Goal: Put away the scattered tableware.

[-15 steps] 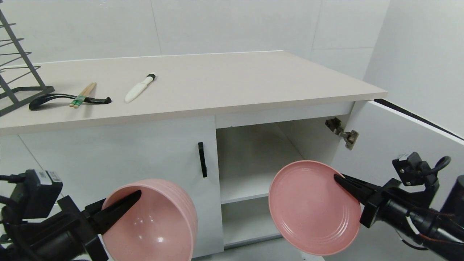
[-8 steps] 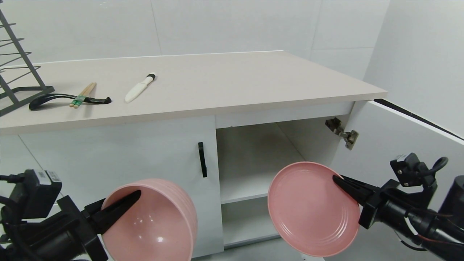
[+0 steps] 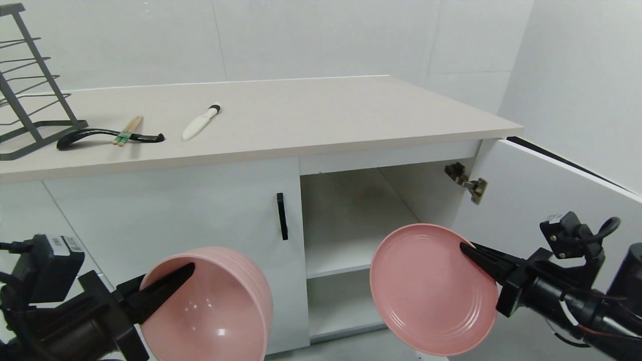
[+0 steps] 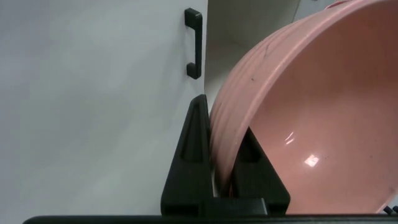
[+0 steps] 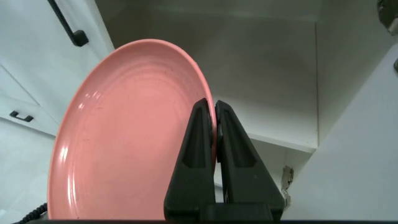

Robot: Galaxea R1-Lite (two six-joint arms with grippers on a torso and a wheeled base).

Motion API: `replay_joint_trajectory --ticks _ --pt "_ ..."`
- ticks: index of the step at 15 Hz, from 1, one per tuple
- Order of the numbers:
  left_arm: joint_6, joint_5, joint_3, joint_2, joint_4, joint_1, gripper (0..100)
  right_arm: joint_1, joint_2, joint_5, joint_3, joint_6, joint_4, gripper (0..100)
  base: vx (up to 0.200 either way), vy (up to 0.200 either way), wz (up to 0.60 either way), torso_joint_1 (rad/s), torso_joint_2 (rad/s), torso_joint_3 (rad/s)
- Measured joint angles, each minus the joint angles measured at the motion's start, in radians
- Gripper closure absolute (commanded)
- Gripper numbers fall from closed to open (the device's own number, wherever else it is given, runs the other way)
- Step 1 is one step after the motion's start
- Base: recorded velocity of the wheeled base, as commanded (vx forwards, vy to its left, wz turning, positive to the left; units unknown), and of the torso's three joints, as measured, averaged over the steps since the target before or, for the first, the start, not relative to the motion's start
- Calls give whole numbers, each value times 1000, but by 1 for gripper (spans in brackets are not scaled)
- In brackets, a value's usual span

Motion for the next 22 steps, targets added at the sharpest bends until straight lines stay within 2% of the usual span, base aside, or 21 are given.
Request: replay_joint_trajectory --ticks 3,6,8,11,17,22 --pt "1 0 0 4 31 0 100 12 15 0 0 1 0 100 133 0 0 -3 0 -26" --pt "2 -1 0 4 40 -3 100 14 64 -2 0 1 0 100 0 0 0 4 4 -20" --pt "3 -2 0 4 41 -3 100 27 111 -68 0 10 1 100 0 0 0 0 0 0" --pt "3 -2 0 3 41 -4 100 53 166 -84 -15 49 0 100 0 0 0 0 0 0" --pt "4 -2 0 1 43 -16 100 57 298 -84 -191 83 0 100 0 0 0 0 0 0" --pt "4 -2 0 -16 40 -17 100 29 529 -85 -428 111 1 100 0 0 0 0 0 0"
